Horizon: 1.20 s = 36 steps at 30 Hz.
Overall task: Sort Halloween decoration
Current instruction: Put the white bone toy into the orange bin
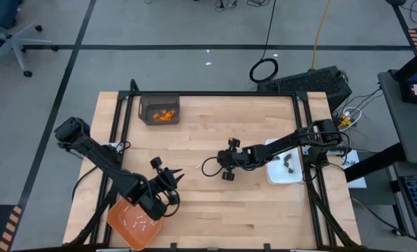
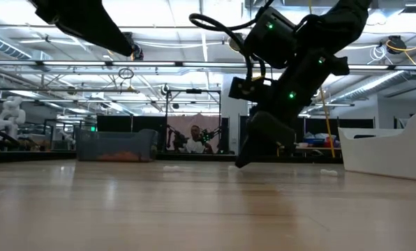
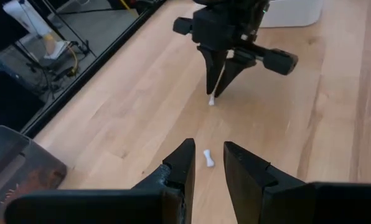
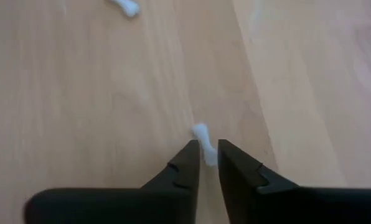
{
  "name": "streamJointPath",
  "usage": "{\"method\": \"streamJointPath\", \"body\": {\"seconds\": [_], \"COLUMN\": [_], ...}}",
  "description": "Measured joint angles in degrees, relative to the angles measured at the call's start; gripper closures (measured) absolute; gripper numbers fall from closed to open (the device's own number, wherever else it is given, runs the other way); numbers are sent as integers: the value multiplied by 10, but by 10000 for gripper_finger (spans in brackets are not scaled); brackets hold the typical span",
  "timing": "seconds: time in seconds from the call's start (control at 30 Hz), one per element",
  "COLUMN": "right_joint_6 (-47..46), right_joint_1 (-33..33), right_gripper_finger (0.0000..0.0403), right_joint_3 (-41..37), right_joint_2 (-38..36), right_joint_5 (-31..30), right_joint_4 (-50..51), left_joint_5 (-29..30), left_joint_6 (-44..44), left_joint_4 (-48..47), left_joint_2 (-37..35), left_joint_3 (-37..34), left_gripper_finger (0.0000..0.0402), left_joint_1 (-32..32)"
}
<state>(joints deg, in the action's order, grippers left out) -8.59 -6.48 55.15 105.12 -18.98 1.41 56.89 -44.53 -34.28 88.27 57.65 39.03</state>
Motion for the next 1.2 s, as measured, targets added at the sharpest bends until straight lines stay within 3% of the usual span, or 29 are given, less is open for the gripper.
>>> {"method": "streamJointPath", "body": {"seconds": [0.23, 0.37, 0.5, 0.77, 1.2], "right_joint_6": [55, 70, 77, 74, 30], "right_joint_1": [20, 40, 58, 59, -3], "right_gripper_finger": [302, 290, 307, 395, 402], "right_joint_3": [-2, -1, 1, 1, -4], "right_joint_2": [0, 5, 18, 30, -12], "right_joint_5": [60, 102, 159, 163, 192], "right_joint_4": [-6, -5, -9, 3, -19], "left_joint_5": [-12, -20, -29, -29, -33], "left_joint_6": [16, 17, 18, 20, 19], "left_joint_4": [10, 10, 15, 22, 24], "left_joint_2": [0, 0, 0, 0, 0], "left_joint_3": [0, 0, 0, 0, 0], "left_gripper_finger": [318, 318, 318, 318, 318], "left_joint_1": [-20, -34, -41, -41, -35]}}
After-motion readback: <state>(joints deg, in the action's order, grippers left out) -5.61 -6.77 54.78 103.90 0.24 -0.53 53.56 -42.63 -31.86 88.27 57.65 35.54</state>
